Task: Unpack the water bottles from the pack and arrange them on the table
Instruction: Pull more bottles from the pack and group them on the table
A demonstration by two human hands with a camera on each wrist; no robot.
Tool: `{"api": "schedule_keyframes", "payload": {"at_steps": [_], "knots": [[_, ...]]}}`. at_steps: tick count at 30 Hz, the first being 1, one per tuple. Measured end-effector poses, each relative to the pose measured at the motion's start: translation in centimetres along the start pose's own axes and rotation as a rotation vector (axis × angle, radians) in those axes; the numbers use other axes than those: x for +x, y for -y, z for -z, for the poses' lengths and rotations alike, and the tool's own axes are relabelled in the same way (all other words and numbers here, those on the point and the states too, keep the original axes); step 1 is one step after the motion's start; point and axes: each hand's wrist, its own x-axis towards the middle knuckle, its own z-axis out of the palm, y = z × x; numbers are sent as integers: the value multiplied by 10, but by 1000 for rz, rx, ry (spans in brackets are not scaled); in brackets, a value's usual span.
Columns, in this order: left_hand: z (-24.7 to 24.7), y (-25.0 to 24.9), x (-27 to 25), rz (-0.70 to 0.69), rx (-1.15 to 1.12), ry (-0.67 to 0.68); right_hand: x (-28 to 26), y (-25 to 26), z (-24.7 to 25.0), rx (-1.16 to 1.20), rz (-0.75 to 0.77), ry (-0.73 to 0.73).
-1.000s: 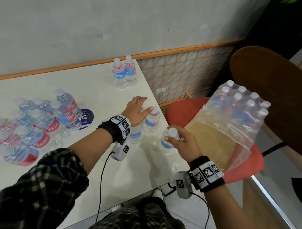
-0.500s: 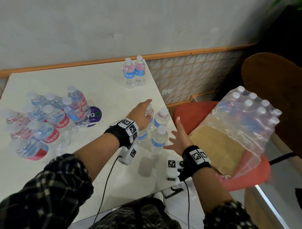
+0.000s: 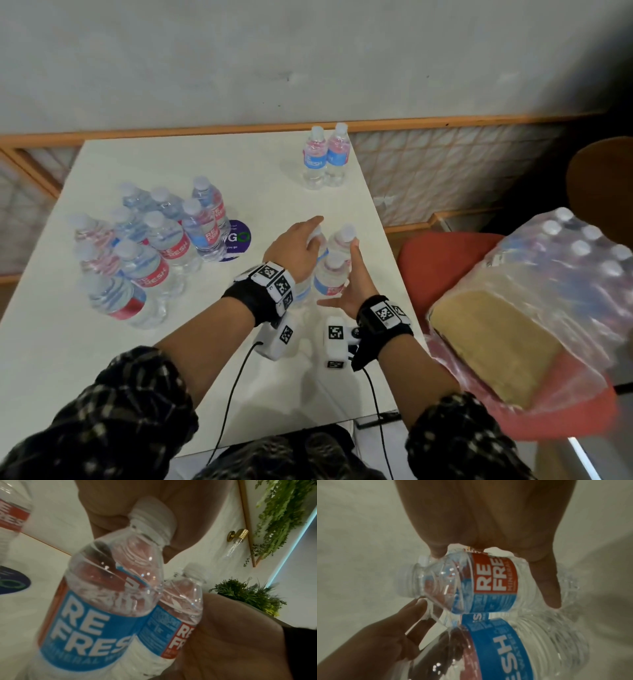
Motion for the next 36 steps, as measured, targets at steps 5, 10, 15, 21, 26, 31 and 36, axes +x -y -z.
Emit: {"api": "schedule_keyframes", "payload": {"at_steps": [5,10,15,21,26,31,36], "knots": [[28,36,-9,33,-39,-35,25,-13,-40,-93,-17,88],[65,73,-19,67,-5,-82,10,-12,-103,-146,-55,130],[97,108,-33,70,149,-147,3,-23,-153,-102,-147,259],[110,129,-51,-118,379,-252,-13,-34,-161,-223,-117,167],[115,140,-60,-187,329,-261,-1,-57,-136,-558,215,118],[144,165,-61,-69,315,-444,11,-59,-144,-891,358,245],[175,193,-60,351,337,-445,31,-79,-163,-866,458,241]]}}
